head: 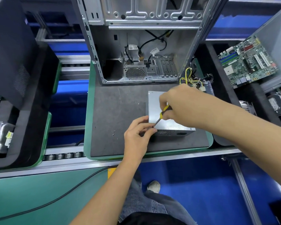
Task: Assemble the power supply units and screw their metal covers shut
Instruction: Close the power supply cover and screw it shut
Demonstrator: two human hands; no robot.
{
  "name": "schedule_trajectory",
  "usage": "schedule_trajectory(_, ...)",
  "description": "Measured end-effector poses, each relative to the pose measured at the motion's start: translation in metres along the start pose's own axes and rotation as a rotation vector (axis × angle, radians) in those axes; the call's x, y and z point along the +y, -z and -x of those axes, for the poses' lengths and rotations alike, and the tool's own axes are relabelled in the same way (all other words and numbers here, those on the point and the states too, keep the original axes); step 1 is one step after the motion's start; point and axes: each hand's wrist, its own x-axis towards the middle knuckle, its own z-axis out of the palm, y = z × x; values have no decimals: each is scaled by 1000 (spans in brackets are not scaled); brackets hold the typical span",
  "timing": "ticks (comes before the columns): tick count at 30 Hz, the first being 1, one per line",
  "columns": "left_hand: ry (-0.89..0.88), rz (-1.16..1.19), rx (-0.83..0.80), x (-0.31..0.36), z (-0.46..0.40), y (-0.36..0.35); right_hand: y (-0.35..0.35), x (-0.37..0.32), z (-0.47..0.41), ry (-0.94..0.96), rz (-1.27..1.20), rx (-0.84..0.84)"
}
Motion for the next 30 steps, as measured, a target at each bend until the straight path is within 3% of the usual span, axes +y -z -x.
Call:
schedule_trajectory(5, -14, 6, 5, -2, 0, -1, 2, 4, 7, -16, -22, -50)
schedule_trajectory(8, 4, 27, 6, -4, 1, -1, -5, 0, 5, 90, 81, 43)
schedule_trajectory(12, 18, 26, -12, -4, 0, 0, 0, -2, 8, 128, -123, 11)
schedule_trajectory(16, 13, 19, -13, -3, 0, 1, -1, -3, 8, 73, 306, 23)
schedule_trajectory(20, -9, 15, -23, -4, 0, 3, 1, -4, 11, 196, -51, 15)
schedule_trajectory(22, -14, 23, -30, -5, -1, 4, 2, -5, 13, 159, 6, -43)
schedule_trajectory(25, -31, 26, -29, -7, 0, 4, -2, -4, 9, 114, 321, -7)
schedule_trajectory(30, -51, 1, -28, -6, 0, 3, 3, -4, 14, 158, 71, -19)
